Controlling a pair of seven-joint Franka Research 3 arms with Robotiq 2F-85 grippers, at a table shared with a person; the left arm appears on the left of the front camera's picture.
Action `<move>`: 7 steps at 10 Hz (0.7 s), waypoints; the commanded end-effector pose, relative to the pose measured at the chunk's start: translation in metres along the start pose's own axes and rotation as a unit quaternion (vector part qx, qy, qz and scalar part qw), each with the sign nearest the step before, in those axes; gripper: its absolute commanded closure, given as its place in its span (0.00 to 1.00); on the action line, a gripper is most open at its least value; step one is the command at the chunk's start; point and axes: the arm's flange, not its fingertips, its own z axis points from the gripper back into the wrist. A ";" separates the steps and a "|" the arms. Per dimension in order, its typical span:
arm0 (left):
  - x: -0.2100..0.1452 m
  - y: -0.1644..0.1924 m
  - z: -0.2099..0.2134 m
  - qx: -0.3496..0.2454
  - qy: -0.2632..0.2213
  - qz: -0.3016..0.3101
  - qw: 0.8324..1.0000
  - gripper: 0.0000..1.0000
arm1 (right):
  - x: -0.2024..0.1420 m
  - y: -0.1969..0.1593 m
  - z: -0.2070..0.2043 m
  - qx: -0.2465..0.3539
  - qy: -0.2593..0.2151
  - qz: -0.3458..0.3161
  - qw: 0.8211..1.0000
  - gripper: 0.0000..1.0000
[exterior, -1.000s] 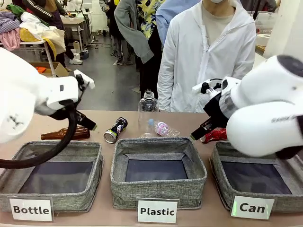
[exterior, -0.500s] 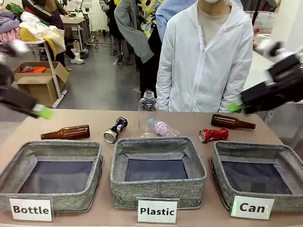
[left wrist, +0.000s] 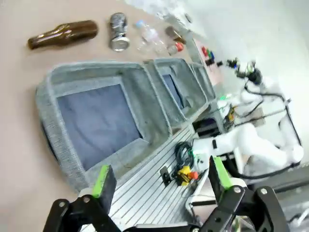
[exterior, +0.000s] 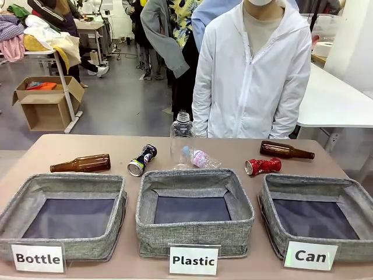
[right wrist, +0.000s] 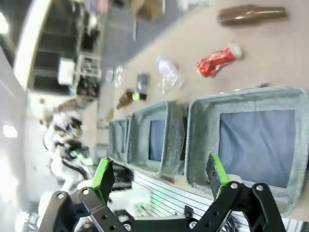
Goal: Sort the can waste into the basket.
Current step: Pick up the can waste from the table and place it in the right Fabric basket.
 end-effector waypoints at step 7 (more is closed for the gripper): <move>-0.001 0.024 -0.003 -0.015 -0.024 0.035 0.999 0.00 | 0.001 -0.027 0.012 0.016 -0.024 -0.038 0.999 0.00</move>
